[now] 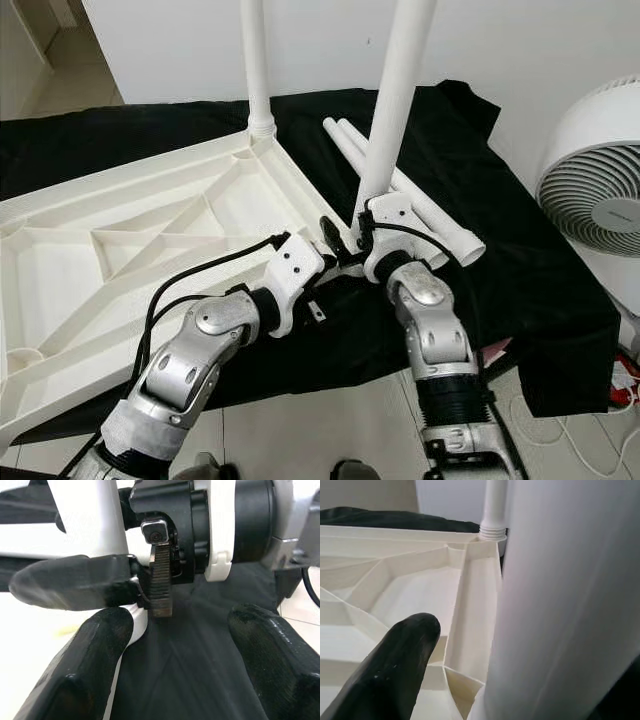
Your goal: Building children table
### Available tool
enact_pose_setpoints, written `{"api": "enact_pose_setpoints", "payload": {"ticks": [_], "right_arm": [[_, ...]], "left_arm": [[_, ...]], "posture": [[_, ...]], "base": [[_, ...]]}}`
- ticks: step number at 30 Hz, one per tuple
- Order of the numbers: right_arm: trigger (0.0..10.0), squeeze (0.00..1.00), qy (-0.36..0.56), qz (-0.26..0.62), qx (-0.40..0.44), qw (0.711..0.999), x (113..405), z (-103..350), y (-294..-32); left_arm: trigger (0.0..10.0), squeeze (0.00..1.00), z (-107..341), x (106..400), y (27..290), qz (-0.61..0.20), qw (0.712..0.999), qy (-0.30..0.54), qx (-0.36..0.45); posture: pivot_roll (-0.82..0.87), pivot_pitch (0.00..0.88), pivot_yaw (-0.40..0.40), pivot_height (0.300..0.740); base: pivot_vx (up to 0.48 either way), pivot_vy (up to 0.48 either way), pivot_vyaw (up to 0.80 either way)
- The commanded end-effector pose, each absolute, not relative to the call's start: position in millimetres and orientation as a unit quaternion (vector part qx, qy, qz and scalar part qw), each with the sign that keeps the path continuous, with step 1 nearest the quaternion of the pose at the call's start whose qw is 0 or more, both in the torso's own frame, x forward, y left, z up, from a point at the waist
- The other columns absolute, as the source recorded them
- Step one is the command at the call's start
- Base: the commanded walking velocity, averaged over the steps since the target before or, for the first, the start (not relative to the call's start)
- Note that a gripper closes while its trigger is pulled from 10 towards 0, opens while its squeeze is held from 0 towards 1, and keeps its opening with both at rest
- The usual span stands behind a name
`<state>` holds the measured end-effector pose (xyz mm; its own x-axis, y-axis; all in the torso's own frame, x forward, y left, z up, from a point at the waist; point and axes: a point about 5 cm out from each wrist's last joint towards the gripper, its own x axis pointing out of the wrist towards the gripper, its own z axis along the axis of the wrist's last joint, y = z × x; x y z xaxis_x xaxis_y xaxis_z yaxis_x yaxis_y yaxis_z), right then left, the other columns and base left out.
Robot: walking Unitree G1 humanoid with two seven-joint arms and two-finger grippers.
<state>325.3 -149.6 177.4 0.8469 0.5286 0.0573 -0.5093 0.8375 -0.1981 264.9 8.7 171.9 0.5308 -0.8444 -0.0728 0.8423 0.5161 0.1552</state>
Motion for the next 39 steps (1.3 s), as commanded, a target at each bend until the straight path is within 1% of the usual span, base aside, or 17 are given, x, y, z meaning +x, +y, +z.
{"api": "enact_pose_setpoints", "payload": {"ticks": [1, 2, 3, 10, 18, 20, 22, 23, 24, 25, 26, 27, 33, 39], "right_arm": [[10.0, 0.00, -0.051, 0.293, -0.085, 0.951, 326.2, 174.8, -148.2], [10.0, 0.00, -0.049, 0.322, -0.103, 0.940, 330.7, 176.9, -153.3], [10.0, 0.00, -0.051, 0.332, -0.113, 0.935, 331.8, 177.9, -154.6], [10.0, 0.00, -0.037, 0.345, -0.145, 0.927, 338.8, 177.2, -161.1], [10.0, 0.00, -0.031, 0.360, -0.152, 0.920, 340.4, 173.5, -164.2], [10.0, 0.00, -0.030, 0.381, -0.157, 0.910, 341.4, 171.1, -164.9], [10.0, 0.00, -0.032, 0.387, -0.160, 0.908, 342.7, 170.7, -165.7], [8.1, 0.00, -0.033, 0.389, -0.160, 0.907, 344.2, 170.8, -166.3], [8.1, 0.00, -0.033, 0.389, -0.160, 0.907, 344.2, 170.8, -166.3], [3.6, 0.00, -0.036, 0.390, -0.161, 0.906, 345.8, 171.1, -167.1], [0.8, 0.00, -0.035, 0.390, -0.163, 0.906, 347.1, 170.7, -167.9], [0.0, 0.00, -0.036, 0.390, -0.167, 0.905, 347.7, 170.5, -168.4], [0.0, 0.00, -0.031, 0.392, -0.166, 0.904, 347.5, 167.2, -169.2], [0.0, 0.00, -0.022, 0.391, -0.148, 0.908, 342.5, 159.9, -169.6]], "left_arm": [[10.0, 0.00, 172.4, 267.3, 8.1, -0.463, 0.882, -0.009, 0.085], [10.0, 0.00, 173.3, 267.7, 7.6, -0.465, 0.881, -0.010, 0.085], [10.0, 0.00, 173.6, 267.8, 7.5, -0.465, 0.881, -0.011, 0.085], [10.0, 0.00, 173.9, 267.5, 7.8, -0.464, 0.882, -0.011, 0.085], [10.0, 0.00, 173.9, 267.4, 8.1, -0.462, 0.883, -0.011, 0.084], [10.0, 0.00, 174.3, 267.5, 8.1, -0.464, 0.882, -0.011, 0.084], [10.0, 0.00, 174.5, 267.5, 7.9, -0.465, 0.881, -0.011, 0.085], [10.0, 0.00, 174.7, 267.5, 7.6, -0.467, 0.880, -0.011, 0.085], [10.0, 0.00, 174.7, 267.5, 7.6, -0.467, 0.880, -0.011, 0.085], [10.0, 0.00, 174.8, 267.5, 7.1, -0.468, 0.880, -0.012, 0.086], [10.0, 0.00, 174.9, 267.4, 6.7, -0.469, 0.879, -0.012, 0.086], [10.0, 0.00, 174.8, 267.2, 6.4, -0.469, 0.879, -0.012, 0.086], [10.0, 0.00, 174.2, 266.9, 6.0, -0.471, 0.878, -0.011, 0.087], [10.0, 0.00, 172.9, 266.7, 5.9, -0.470, 0.878, -0.009, 0.087]], "posture": [[-0.13, 0.073, 0.039, 0.740], [-0.14, 0.073, 0.045, 0.740], [-0.14, 0.073, 0.045, 0.740], [-0.13, 0.073, 0.046, 0.740], [-0.13, 0.073, 0.046, 0.740], [-0.13, 0.074, 0.049, 0.740], [-0.13, 0.074, 0.049, 0.740], [-0.13, 0.074, 0.049, 0.740], [-0.13, 0.074, 0.049, 0.740], [-0.13, 0.074, 0.049, 0.740], [-0.13, 0.074, 0.049, 0.740], [-0.13, 0.074, 0.049, 0.740], [-0.13, 0.075, 0.051, 0.740], [-0.13, 0.070, 0.049, 0.740]], "base": [[0.000, 0.000, 0.00], [0.000, 0.000, 0.00], [0.000, 0.000, 0.00], [0.000, 0.000, 0.00], [0.000, 0.000, 0.00], [0.000, 0.000, 0.00], [0.000, 0.000, 0.00], [0.000, 0.000, 0.00], [0.000, 0.000, 0.00], [0.000, 0.000, 0.00], [0.000, 0.000, 0.00], [0.000, 0.000, 0.00], [0.000, 0.000, 0.00], [0.000, 0.000, 0.00]]}}
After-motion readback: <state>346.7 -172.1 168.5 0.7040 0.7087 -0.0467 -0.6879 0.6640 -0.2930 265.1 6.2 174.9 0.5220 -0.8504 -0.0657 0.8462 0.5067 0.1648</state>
